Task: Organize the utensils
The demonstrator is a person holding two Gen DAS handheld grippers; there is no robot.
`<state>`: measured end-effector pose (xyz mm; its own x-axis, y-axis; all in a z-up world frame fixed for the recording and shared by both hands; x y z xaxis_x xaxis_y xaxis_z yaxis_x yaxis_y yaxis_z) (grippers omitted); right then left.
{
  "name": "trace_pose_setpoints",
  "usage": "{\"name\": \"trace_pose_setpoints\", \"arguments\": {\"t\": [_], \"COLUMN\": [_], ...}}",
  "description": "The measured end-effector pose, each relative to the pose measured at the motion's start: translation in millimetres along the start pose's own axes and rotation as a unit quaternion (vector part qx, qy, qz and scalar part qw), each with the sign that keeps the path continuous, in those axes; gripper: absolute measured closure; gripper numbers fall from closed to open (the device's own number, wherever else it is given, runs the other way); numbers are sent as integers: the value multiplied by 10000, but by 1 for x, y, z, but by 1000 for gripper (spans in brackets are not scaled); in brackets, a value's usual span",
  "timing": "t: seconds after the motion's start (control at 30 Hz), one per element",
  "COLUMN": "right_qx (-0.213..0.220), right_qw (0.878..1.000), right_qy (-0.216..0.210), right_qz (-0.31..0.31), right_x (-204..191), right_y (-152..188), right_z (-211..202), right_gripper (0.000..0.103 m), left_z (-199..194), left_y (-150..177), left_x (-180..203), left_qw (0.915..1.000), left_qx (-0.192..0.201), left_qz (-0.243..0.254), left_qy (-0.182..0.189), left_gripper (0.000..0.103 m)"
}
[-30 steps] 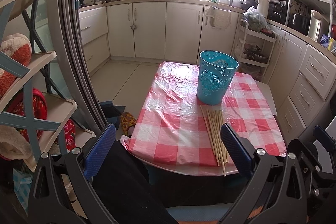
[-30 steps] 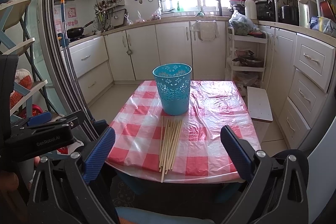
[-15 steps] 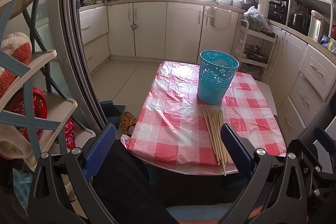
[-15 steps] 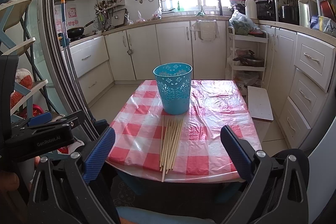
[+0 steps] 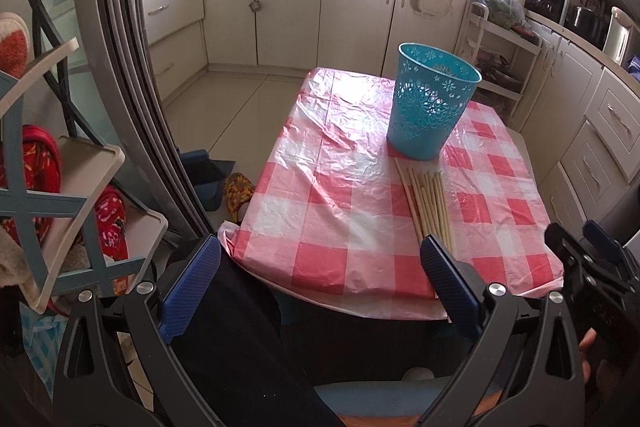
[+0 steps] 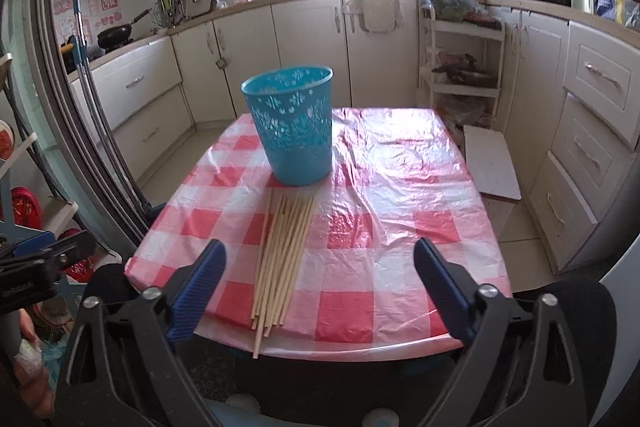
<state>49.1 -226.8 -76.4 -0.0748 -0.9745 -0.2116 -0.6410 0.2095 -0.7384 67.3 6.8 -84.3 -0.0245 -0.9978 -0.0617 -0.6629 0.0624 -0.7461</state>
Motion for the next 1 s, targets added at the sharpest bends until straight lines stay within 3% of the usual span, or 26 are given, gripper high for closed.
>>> {"name": "trace_pose_setpoints", "arguments": {"t": [0.07, 0.13, 0.33, 0.57, 0.83, 1.0], "right_qx": [-364, -684, -1340, -1513, -1653, -1857], "right_qw": [9993, 9976, 9909, 9885, 9841, 9777], "right_qy": [-84, -1, 54, 0, 53, -337], "right_qz": [53, -48, -69, 3, -652, -919], "right_x": [3, 7, 5, 5, 16, 15], "right_y": [1, 2, 2, -6, -19, -22], "right_z": [34, 61, 132, 173, 179, 184], "right_gripper": [37, 52, 73, 80, 90, 91], "left_z": [14, 27, 60, 89, 128, 168], "left_y": [3, 8, 23, 17, -2, -19], "left_x": [-1, -2, -9, -3, 16, 44], "left_qw": [9999, 9985, 9894, 9884, 9880, 9871], "left_qx": [-157, -552, -1403, -1485, -1501, -1557], "left_qz": [-14, -14, 176, 142, 282, 361], "left_qy": [-32, -62, -315, -303, -237, -19], "left_gripper": [6, 6, 6, 6, 6, 6]}}
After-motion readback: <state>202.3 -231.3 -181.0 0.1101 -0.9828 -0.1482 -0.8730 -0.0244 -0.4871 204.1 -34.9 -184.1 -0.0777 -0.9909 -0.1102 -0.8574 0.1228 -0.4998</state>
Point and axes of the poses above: each gripper's, at about its wrist camera, not at the fingertips, and z roughly the way its jaws point, x to its right, y to its underside, the point moved 4 cm from there along z, roughly the way its jaws point, and after that the axes turned 6 degrees about z, right-handed, at the moved point
